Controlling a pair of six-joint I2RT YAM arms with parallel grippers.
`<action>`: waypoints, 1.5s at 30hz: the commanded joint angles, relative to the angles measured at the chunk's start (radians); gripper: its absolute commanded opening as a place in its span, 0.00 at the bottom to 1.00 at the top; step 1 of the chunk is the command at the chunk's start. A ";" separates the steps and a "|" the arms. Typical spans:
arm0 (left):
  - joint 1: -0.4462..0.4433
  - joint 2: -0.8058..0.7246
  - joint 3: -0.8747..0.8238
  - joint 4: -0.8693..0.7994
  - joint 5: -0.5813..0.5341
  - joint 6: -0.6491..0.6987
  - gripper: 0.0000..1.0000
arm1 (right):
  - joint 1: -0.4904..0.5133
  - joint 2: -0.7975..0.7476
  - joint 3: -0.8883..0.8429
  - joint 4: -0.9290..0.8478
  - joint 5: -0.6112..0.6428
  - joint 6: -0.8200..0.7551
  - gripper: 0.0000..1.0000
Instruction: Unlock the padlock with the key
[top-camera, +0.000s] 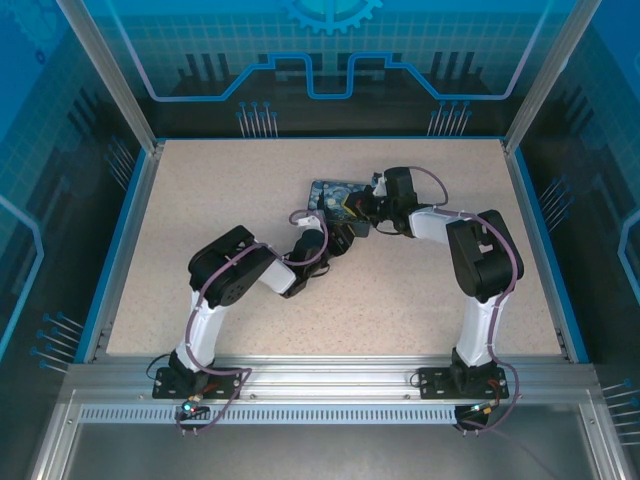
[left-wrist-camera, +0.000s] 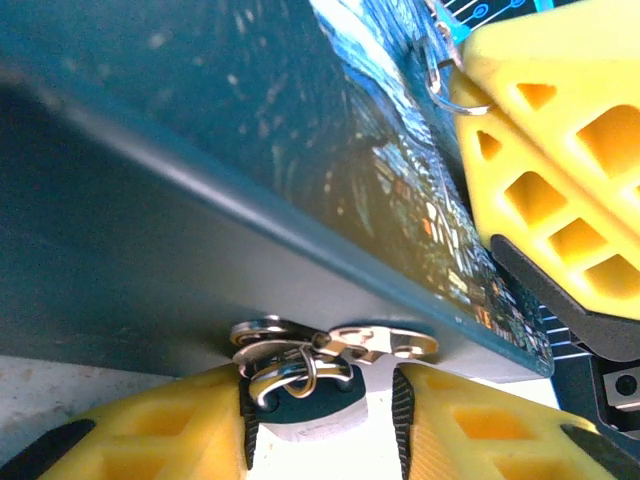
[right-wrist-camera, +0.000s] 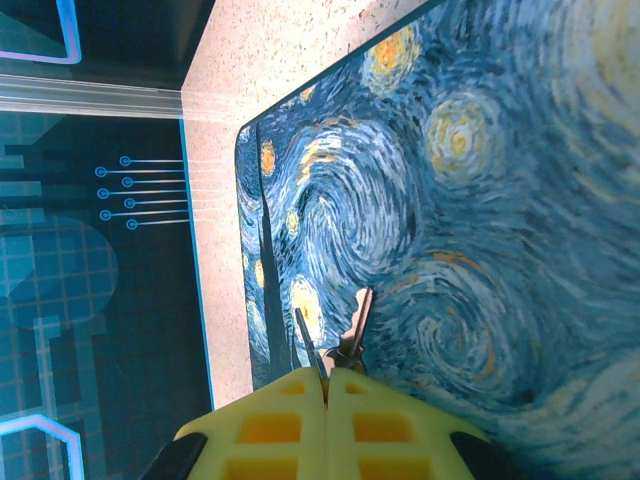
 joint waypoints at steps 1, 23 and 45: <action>-0.019 0.042 -0.013 0.055 -0.031 -0.043 0.39 | -0.003 0.039 0.000 -0.050 0.002 0.005 0.00; -0.044 0.093 -0.038 0.225 -0.089 -0.106 0.40 | -0.006 0.050 -0.004 -0.048 -0.004 0.005 0.00; -0.051 0.072 0.016 -0.001 -0.179 -0.125 0.25 | -0.009 0.051 -0.003 -0.048 -0.007 0.008 0.00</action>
